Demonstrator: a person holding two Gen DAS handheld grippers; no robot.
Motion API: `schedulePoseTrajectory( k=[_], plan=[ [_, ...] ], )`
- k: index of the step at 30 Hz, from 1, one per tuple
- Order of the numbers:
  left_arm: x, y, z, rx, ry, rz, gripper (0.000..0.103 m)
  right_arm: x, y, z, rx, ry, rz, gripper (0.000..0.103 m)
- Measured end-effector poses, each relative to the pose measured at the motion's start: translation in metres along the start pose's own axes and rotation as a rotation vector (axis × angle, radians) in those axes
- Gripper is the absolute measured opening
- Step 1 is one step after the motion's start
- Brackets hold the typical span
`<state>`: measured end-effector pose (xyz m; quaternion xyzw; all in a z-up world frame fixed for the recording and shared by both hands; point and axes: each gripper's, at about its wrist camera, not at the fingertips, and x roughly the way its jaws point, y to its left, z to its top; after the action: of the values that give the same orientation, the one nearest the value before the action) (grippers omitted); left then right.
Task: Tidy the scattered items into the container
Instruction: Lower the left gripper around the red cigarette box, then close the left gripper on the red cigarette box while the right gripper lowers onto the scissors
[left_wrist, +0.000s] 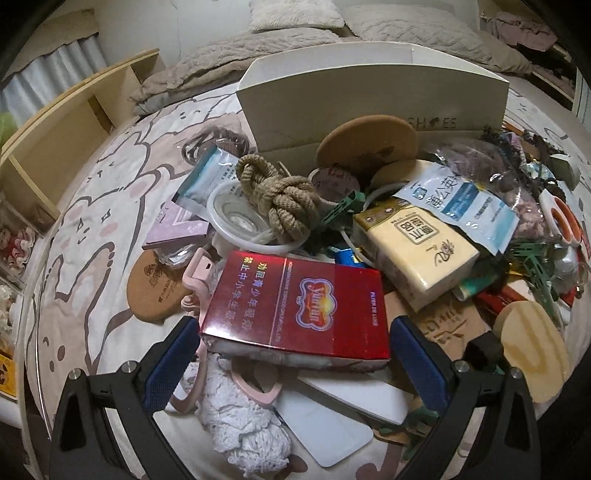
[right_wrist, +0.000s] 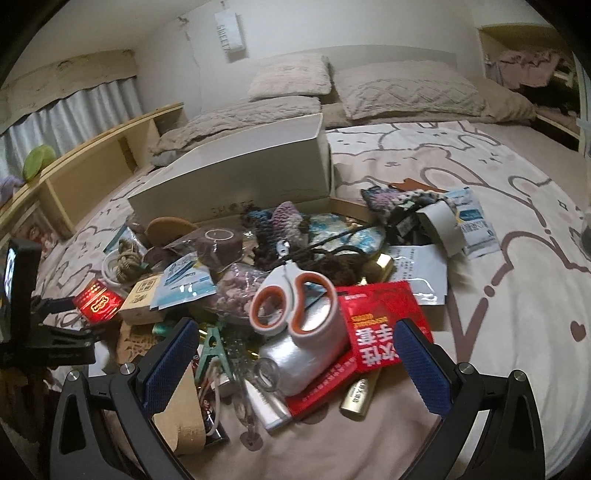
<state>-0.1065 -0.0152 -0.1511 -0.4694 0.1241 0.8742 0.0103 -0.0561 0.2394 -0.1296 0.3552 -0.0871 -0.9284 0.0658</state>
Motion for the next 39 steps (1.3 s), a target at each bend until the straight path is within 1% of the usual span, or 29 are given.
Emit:
schedulePoseTrajectory(
  k=[2,6,9,14,19,22,24,26,28,34,36,39],
  plan=[
    [0.003,0.002,0.0,-0.01,0.005,-0.017,0.103,0.004,0.003,0.0,-0.01,0.002,-0.007,0.103],
    [0.005,0.008,0.0,-0.042,0.004,-0.042,0.093,0.01,0.009,0.005,-0.05,-0.001,-0.038,0.103],
    [0.004,0.011,-0.001,-0.065,-0.006,-0.056,0.093,0.014,0.007,0.01,-0.057,0.017,-0.065,0.103],
    [0.0,0.013,-0.001,-0.091,-0.03,-0.062,0.093,0.02,-0.001,0.018,-0.046,0.049,-0.046,0.103],
    [-0.016,0.015,-0.004,-0.117,-0.088,-0.03,0.093,0.028,0.002,0.019,-0.081,0.065,-0.028,0.103],
    [-0.028,0.016,-0.007,-0.14,-0.125,-0.041,0.093,0.032,0.005,0.018,-0.101,0.069,-0.03,0.103],
    [-0.032,0.016,-0.008,-0.154,-0.137,-0.059,0.093,0.034,0.005,0.018,-0.096,0.073,-0.032,0.095],
    [-0.032,0.015,-0.009,-0.159,-0.139,-0.076,0.093,0.039,0.002,0.017,-0.075,0.092,-0.052,0.082],
    [-0.03,0.012,-0.009,-0.16,-0.133,-0.097,0.093,0.044,0.0,0.016,-0.07,0.107,-0.072,0.079],
    [-0.031,0.0,-0.01,-0.137,-0.134,-0.124,0.093,0.048,0.009,0.011,-0.116,0.099,-0.114,0.078],
    [-0.032,-0.002,-0.01,-0.132,-0.136,-0.13,0.093,0.048,0.009,0.011,-0.119,0.093,-0.113,0.077],
    [-0.032,-0.002,-0.011,-0.133,-0.135,-0.135,0.093,0.045,0.008,0.011,-0.125,0.081,-0.121,0.064]
  ],
)
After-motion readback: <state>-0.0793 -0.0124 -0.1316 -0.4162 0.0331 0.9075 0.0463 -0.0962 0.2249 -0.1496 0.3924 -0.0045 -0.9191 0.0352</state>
